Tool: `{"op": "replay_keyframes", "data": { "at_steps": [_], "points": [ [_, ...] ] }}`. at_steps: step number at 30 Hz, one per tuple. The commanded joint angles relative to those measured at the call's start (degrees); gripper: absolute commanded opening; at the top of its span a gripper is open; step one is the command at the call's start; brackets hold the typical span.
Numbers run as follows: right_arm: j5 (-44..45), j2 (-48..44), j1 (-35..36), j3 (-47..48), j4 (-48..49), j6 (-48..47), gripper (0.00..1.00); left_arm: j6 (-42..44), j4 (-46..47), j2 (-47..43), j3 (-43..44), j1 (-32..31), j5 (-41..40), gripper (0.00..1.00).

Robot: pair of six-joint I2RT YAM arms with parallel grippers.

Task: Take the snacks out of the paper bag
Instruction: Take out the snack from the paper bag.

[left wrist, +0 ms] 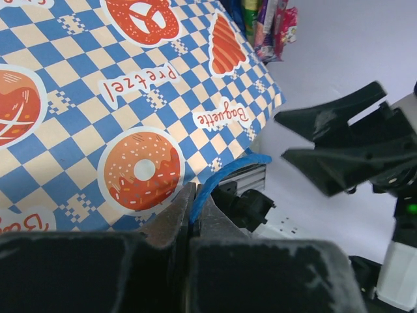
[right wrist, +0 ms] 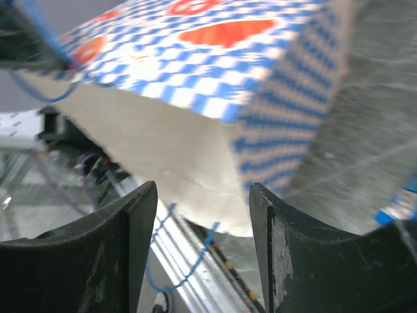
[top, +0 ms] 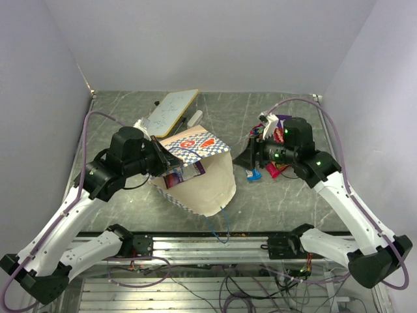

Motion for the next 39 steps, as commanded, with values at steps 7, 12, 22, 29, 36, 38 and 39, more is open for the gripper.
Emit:
{"op": "replay_keyframes", "data": {
  "at_steps": [7,12,22,29,36,38,39],
  "points": [
    [5.29,5.02,21.68,2.98,8.78,3.61,0.59,-3.72,5.83,-1.27,-1.77,-0.38,-1.26,0.07],
    [14.47,8.44,28.14,2.33,13.21,4.16,0.59,-3.29,5.51,-1.55,-1.45,-0.35,-1.11,0.07],
    [34.88,15.55,36.94,-4.09,26.29,8.72,0.59,-2.64,6.8,-2.08,-1.55,-0.31,1.29,0.07],
    [41.1,18.54,38.5,-10.52,37.12,2.11,0.6,-0.19,8.63,-5.15,-2.03,-0.33,0.46,0.07],
    [37.61,23.44,40.16,-13.04,46.79,-15.48,0.6,-0.17,14.48,-6.06,-4.52,-0.29,1.18,0.07],
    [35.87,24.29,40.21,-13.24,47.21,-19.96,0.6,0.83,14.15,-5.78,-4.09,-0.3,1.39,0.07],
    [34.77,24.23,40.28,-13.92,48.11,-23.21,0.59,1.5,13.76,-5.9,-3.79,-0.27,1.36,0.07]
  ]
}}
